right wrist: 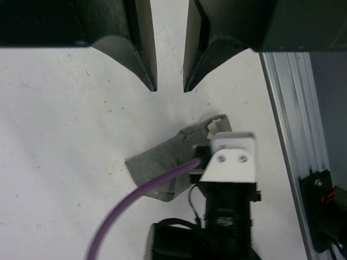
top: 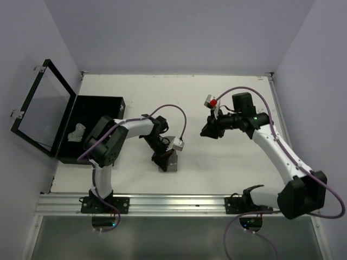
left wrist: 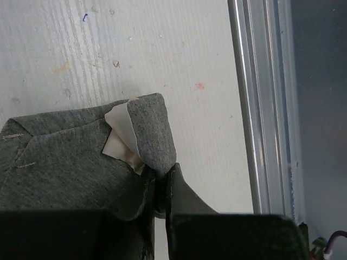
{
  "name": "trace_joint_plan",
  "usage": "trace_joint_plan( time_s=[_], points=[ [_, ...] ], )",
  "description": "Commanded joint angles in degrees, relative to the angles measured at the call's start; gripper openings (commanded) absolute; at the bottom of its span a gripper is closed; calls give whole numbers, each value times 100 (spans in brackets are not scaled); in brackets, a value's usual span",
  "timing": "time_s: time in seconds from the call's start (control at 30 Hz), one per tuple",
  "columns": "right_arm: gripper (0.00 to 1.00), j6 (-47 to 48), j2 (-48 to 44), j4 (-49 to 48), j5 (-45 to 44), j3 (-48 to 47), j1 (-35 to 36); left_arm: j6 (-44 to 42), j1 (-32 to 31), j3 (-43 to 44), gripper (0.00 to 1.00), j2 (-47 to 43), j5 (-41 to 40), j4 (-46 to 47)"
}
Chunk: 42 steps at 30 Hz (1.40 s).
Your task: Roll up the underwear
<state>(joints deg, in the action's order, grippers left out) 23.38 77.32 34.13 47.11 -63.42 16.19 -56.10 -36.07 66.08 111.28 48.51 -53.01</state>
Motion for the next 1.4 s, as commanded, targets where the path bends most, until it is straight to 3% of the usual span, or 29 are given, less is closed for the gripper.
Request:
trace_joint_plan(
  time_s=[0.0,0.03,0.17,0.47,0.97,1.07,1.1,1.13,1.27,1.37],
  points=[
    [29,738,-655,488,-80,338,209,-86,21,-158,0,762,-843,-131],
    [29,765,-709,515,-140,504,349,-86,22,-96,0,911,-843,-122],
    [32,818,-657,35,-1229,839,2163,-51,48,45,0,1176,-808,-69],
    [37,923,353,-1179,-2821,945,4189,37,162,300,0,1510,-799,-69],
    [45,1257,1285,-3113,-3446,1815,4560,20,268,344,4,1563,-913,-7],
    [33,1266,1382,-3245,-3244,1868,4560,28,276,352,5,1563,-940,2],
    [22,1275,1408,-3272,-3183,1868,4560,20,276,361,5,1563,-940,10],
    [18,1266,1470,-3255,-3060,1859,4569,28,285,370,6,1563,-940,10],
    [14,1354,1680,-3097,-2629,1842,4569,142,355,396,12,1493,-826,72],
    [21,1415,1926,-2912,-2409,1798,4569,152,461,335,14,1344,-790,107]
  ],
)
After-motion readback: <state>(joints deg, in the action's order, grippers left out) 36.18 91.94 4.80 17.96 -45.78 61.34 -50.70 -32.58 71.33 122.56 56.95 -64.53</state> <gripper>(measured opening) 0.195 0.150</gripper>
